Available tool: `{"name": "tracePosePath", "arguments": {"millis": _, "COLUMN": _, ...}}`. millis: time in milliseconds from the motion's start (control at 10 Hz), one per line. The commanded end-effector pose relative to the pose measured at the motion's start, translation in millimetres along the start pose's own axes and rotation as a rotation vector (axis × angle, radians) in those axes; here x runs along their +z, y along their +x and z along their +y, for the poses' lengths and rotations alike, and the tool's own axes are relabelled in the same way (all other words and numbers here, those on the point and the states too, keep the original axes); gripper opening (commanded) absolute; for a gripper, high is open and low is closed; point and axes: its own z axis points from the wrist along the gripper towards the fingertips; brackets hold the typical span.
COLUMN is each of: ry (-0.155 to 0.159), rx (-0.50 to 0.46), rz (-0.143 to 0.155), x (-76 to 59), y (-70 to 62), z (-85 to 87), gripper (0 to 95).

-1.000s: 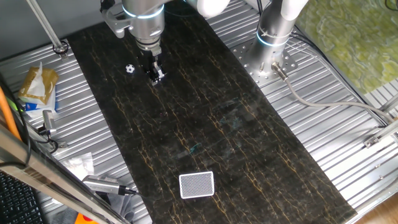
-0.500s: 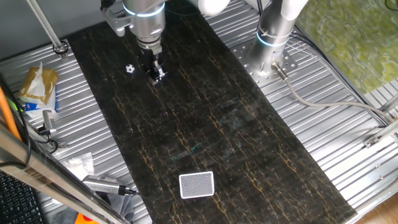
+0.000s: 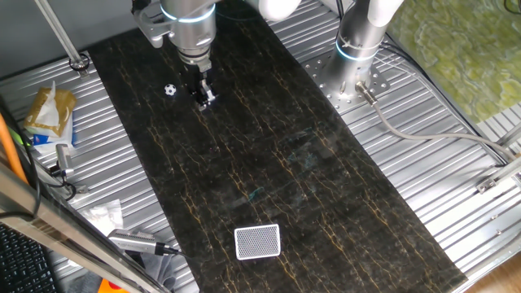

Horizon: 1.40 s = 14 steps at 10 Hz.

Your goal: Push the soccer ball into the goal

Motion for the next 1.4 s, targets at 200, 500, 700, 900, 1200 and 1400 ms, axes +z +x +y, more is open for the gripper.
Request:
{"name": "tracePosePath", "arguments": {"millis": 200, "ry": -0.001, "rx": -0.006, "rz": -0.004, "x": 6.3, "y": -1.2, "z": -3.3, "gripper": 0.0}}
{"name": "tracePosePath", "arguments": {"millis": 500, "ry": -0.005, "rx": -0.029, "rz": -0.014, "x": 13.2, "y": -2.5, "z": -11.3, "gripper": 0.0}}
{"name": "tracePosePath", "arguments": {"millis": 700, "ry": -0.012, "rx": -0.052, "rz": -0.017, "x": 17.1, "y": -8.0, "z": -21.5, "gripper": 0.0}}
{"name": "tracePosePath", "arguments": {"millis": 900, "ry": -0.031, "rx": -0.070, "rz": -0.020, "x": 19.1, "y": -12.2, "z": -31.7, "gripper": 0.0}}
{"name": "tracePosePath", "arguments": {"millis": 1200, "ry": -0.062, "rx": -0.088, "rz": -0.023, "x": 23.1, "y": -21.1, "z": -46.6, "gripper": 0.0}}
{"name": "tracePosePath", "arguments": {"millis": 1400, "ry": -0.063, "rx": -0.105, "rz": -0.018, "x": 24.6, "y": -25.4, "z": -57.0, "gripper": 0.0}}
